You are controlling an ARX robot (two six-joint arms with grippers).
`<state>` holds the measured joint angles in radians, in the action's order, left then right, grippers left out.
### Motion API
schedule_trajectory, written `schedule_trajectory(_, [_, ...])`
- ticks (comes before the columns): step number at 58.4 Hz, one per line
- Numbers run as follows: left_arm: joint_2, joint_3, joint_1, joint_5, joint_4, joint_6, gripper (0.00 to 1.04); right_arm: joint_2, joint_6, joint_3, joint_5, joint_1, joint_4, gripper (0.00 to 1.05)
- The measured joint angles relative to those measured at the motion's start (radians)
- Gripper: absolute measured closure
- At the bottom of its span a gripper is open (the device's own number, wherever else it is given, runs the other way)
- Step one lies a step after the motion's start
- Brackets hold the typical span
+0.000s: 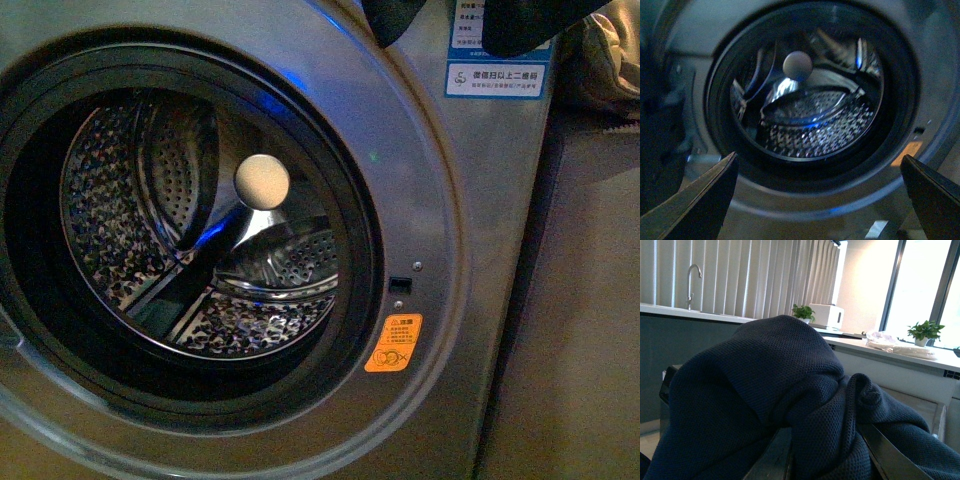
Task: Put clothes into washing machine
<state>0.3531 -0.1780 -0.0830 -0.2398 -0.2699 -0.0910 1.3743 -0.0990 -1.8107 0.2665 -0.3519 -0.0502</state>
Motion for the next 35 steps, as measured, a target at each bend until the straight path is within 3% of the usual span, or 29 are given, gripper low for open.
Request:
schedule_trajectory(11, [0.290,-0.323,0.023,-0.061,-0.113,-0.017,0.07,0.000,0.000,0.000,0.000,0.000,0.000,0.83])
schedule_trajectory(19, [0.499,-0.613,0.121,-0.153,-0.125,-0.018,0.07,0.000,0.000,0.000,0.000,0.000,0.000,0.83])
schedule_trajectory(35, [0.700,-0.860,0.229,-0.195,-0.113,-0.017,0.07,0.000,0.000,0.000,0.000,0.000,0.000,0.83])
